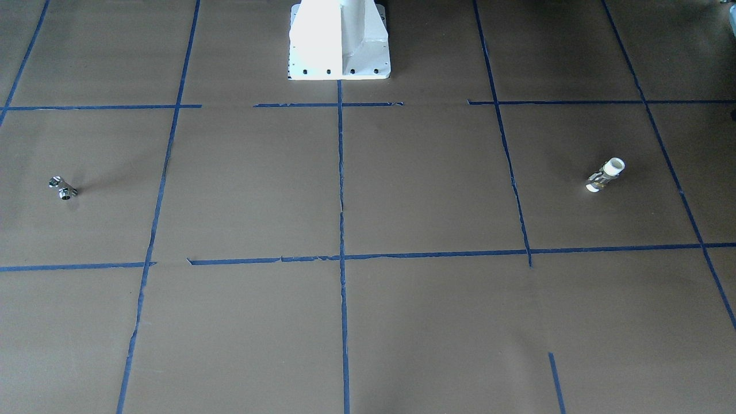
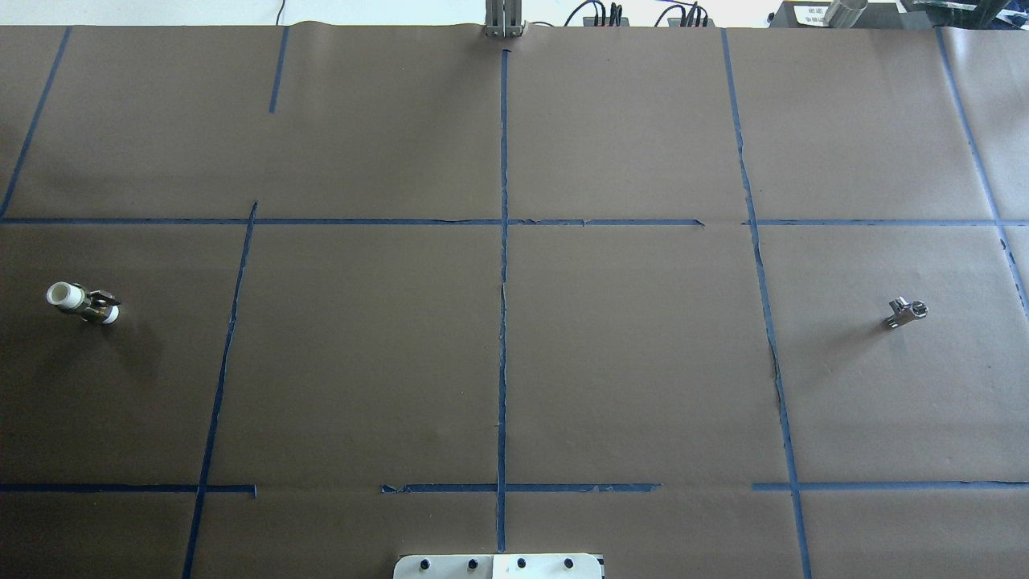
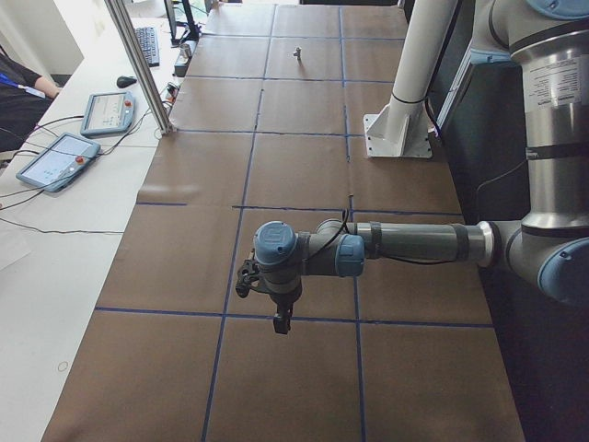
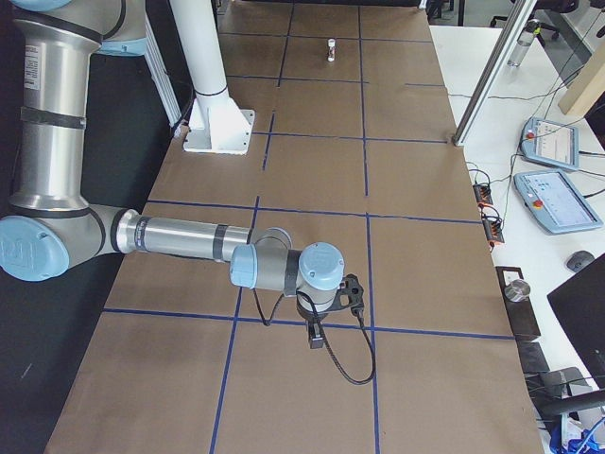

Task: Assemble PPR valve and pipe with both arms

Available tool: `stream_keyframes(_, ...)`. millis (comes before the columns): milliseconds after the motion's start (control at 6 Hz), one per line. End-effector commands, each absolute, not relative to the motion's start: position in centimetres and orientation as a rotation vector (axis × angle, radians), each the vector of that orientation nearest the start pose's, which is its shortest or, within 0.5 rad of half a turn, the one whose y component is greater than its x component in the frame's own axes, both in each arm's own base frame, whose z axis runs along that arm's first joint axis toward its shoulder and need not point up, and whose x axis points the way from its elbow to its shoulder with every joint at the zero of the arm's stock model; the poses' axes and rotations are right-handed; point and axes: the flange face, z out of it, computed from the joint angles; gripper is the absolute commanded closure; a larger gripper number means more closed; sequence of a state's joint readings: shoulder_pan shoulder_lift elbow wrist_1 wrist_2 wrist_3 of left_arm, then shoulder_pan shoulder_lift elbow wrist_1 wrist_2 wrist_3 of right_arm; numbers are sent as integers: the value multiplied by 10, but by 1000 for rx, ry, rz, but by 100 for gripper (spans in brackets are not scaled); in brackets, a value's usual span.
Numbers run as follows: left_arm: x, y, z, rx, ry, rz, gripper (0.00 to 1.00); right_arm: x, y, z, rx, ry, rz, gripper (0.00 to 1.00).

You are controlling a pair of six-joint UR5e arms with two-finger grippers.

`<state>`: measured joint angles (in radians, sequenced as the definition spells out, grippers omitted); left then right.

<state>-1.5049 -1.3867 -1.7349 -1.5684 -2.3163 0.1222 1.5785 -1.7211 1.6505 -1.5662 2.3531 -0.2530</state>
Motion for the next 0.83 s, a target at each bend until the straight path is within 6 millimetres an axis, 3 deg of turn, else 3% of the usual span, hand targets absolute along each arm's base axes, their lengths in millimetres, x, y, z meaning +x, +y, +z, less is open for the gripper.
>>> stream_keyframes(0,-39,-414,663,8,747,181,0,66,-422,687,41,-785,-207,0)
stream_keyframes(333,-34,-416,661,6,744,192,0,66,-423,685,44,-785,-209,0)
stream_keyframes(500,-30,-429,647,40,748,206,0,66,-423,685,43,-783,-207,0)
stream_keyframes(667,-25,-480,606,159,742,254,0,66,-423,685,44,-784,-209,0)
